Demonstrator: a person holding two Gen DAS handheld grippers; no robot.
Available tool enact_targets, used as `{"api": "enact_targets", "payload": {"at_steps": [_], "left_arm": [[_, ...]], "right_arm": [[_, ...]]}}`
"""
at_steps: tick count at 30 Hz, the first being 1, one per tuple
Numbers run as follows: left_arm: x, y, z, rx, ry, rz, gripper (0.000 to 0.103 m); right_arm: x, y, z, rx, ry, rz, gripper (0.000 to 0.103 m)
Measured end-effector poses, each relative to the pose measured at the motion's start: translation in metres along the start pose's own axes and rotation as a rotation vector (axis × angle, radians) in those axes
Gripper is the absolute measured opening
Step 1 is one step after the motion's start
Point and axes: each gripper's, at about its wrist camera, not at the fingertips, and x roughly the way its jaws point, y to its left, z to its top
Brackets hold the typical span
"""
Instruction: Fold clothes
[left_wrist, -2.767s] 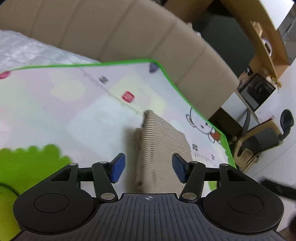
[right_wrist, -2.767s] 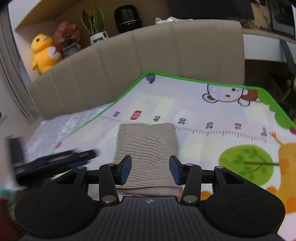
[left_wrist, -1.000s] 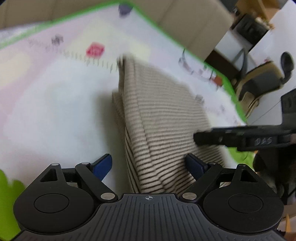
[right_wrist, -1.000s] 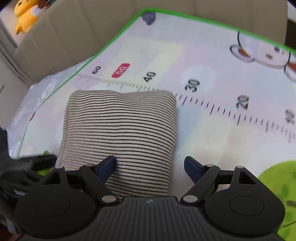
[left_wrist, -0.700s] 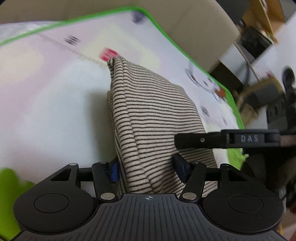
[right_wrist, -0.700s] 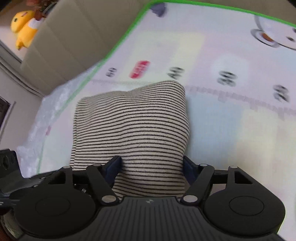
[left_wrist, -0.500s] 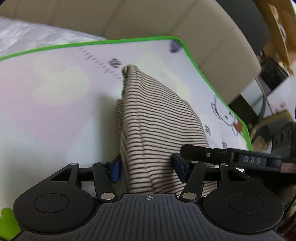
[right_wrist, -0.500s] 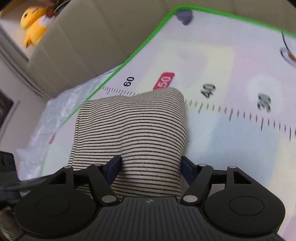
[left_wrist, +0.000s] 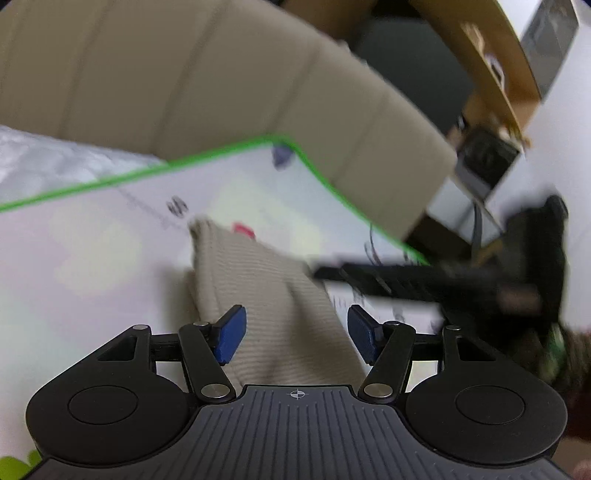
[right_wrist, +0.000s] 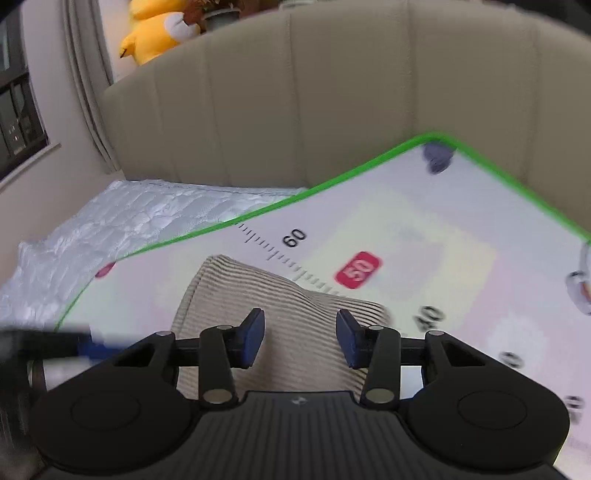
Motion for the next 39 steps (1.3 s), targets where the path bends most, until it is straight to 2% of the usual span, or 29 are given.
{"api": "enact_targets", "payload": {"at_steps": [3, 6, 9, 11, 12, 13, 15, 18, 19, 20, 21, 25, 26, 27, 28, 30, 33, 36, 39], "left_arm": [[0.024, 0.000, -0.013, 0.074, 0.066, 0.067, 0.064], [0.030, 0.004, -0.014, 0.111, 0.061, 0.080, 0.064], [0.029, 0.013, -0.014, 0.083, 0.066, 0.050, 0.065], [0.029, 0.016, -0.012, 0.051, 0.068, 0.033, 0.065], [0.028, 0.015, -0.011, 0.038, 0.068, 0.024, 0.065], [0.028, 0.015, -0.009, 0.028, 0.070, 0.019, 0.065], [0.024, 0.012, -0.011, 0.034, 0.061, 0.033, 0.066], [0.018, 0.006, -0.014, 0.047, 0.046, 0.058, 0.063], [0.015, 0.004, -0.015, 0.052, 0.041, 0.067, 0.063], [0.013, 0.002, -0.017, 0.056, 0.036, 0.076, 0.062], [0.011, 0.000, -0.018, 0.060, 0.031, 0.084, 0.063], [0.002, -0.008, -0.022, 0.078, 0.011, 0.118, 0.064], [0.000, -0.009, -0.023, 0.082, 0.006, 0.127, 0.073], [-0.002, -0.011, -0.024, 0.086, 0.001, 0.135, 0.089], [-0.007, -0.017, -0.027, 0.097, -0.007, 0.165, 0.095], [-0.020, -0.030, -0.034, 0.124, -0.025, 0.237, 0.097], [-0.037, -0.054, -0.044, 0.137, -0.054, 0.331, 0.103], [-0.048, -0.082, -0.064, 0.197, -0.094, 0.422, 0.103], [-0.050, -0.096, -0.079, 0.214, -0.089, 0.489, 0.103]], "right_arm": [[0.043, -0.001, -0.004, -0.025, 0.082, -0.052, 0.053], [0.050, 0.002, 0.002, -0.013, 0.093, -0.082, 0.056], [0.028, 0.010, 0.009, -0.022, 0.044, -0.058, 0.056], [0.000, 0.017, 0.000, -0.014, -0.027, -0.017, 0.056], [-0.011, 0.020, -0.008, -0.001, -0.042, -0.023, 0.057], [-0.019, 0.022, -0.019, 0.018, -0.032, -0.047, 0.062], [-0.021, 0.018, -0.042, 0.079, 0.050, -0.094, 0.065], [-0.006, -0.007, -0.065, 0.239, 0.150, -0.099, 0.079], [-0.002, -0.012, -0.070, 0.260, 0.148, -0.099, 0.091], [-0.001, -0.014, -0.073, 0.254, 0.127, -0.107, 0.100], [0.000, -0.016, -0.075, 0.244, 0.106, -0.114, 0.102], [-0.027, 0.001, -0.101, 0.273, -0.047, -0.164, 0.102], [-0.039, 0.006, -0.109, 0.277, -0.079, -0.171, 0.102], [-0.052, 0.012, -0.118, 0.259, -0.107, -0.173, 0.102], [-0.066, 0.017, -0.126, 0.241, -0.136, -0.175, 0.102], [-0.092, 0.027, -0.143, 0.211, -0.187, -0.182, 0.103], [-0.124, 0.036, -0.169, 0.204, -0.225, -0.200, 0.103], [-0.148, 0.031, -0.193, 0.268, -0.221, -0.198, 0.103], [-0.148, 0.023, -0.214, 0.330, -0.229, -0.269, 0.103]]}}
